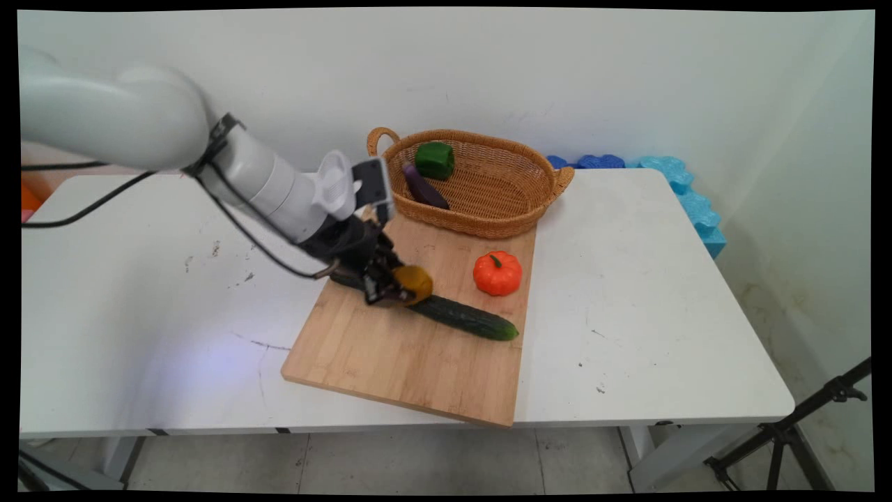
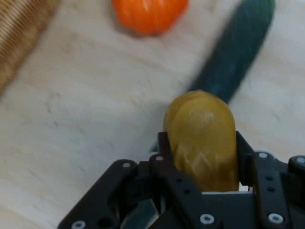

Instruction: Place the picked object in the vegetable basket

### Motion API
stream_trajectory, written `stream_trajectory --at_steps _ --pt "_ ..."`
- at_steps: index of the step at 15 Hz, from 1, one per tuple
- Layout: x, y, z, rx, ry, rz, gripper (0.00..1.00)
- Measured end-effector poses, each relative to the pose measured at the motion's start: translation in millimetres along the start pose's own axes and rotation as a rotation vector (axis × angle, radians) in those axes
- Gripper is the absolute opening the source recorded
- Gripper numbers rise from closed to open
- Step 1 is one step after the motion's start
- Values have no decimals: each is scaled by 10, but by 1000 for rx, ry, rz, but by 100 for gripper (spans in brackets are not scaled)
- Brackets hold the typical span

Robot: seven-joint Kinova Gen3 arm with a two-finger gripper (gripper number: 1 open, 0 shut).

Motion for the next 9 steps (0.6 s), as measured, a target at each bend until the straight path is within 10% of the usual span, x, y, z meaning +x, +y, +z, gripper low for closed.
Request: stream_trajectory --at_steps 9 --pt "670 -397 -29 98 86 -144 0"
